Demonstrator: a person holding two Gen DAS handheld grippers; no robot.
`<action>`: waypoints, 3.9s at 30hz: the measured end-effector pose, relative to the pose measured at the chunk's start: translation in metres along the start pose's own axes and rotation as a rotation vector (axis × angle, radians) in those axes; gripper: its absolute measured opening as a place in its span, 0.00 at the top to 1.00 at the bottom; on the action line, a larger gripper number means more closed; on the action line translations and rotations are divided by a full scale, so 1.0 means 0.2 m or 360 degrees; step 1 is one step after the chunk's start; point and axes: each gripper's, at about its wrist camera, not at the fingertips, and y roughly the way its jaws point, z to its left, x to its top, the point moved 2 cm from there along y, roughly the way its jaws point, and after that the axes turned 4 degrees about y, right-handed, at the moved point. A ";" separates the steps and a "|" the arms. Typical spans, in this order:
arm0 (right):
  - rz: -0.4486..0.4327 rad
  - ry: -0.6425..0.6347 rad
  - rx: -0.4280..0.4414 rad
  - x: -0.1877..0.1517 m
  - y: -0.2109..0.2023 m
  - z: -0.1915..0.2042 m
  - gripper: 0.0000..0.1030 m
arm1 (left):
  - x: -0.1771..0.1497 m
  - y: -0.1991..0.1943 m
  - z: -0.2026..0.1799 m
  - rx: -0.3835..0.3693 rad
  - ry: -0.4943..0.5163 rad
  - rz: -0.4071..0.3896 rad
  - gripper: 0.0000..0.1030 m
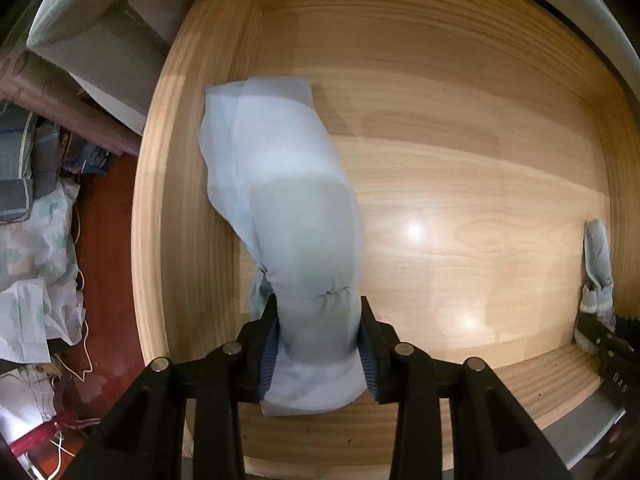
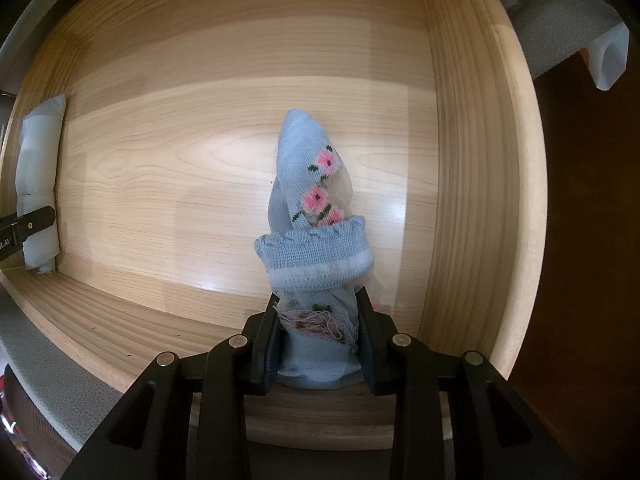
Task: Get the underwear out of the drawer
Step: 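Lift the white rolled item out of the drawer with the left tool, then carry the white rolled item into the white box and open the left tool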
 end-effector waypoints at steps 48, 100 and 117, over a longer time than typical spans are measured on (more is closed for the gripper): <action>0.0000 0.0005 -0.0006 0.02 0.01 0.02 0.71 | 0.04 -0.25 0.10 -0.0076 0.0074 -0.0011 0.74; 0.0001 0.0002 -0.0007 0.04 0.03 0.05 0.71 | -0.13 -1.37 0.14 -0.0277 0.0257 -0.0760 0.74; -0.0002 0.0003 -0.0010 0.05 0.03 0.06 0.71 | 0.28 -1.72 0.06 -0.0168 0.0254 -0.1113 0.74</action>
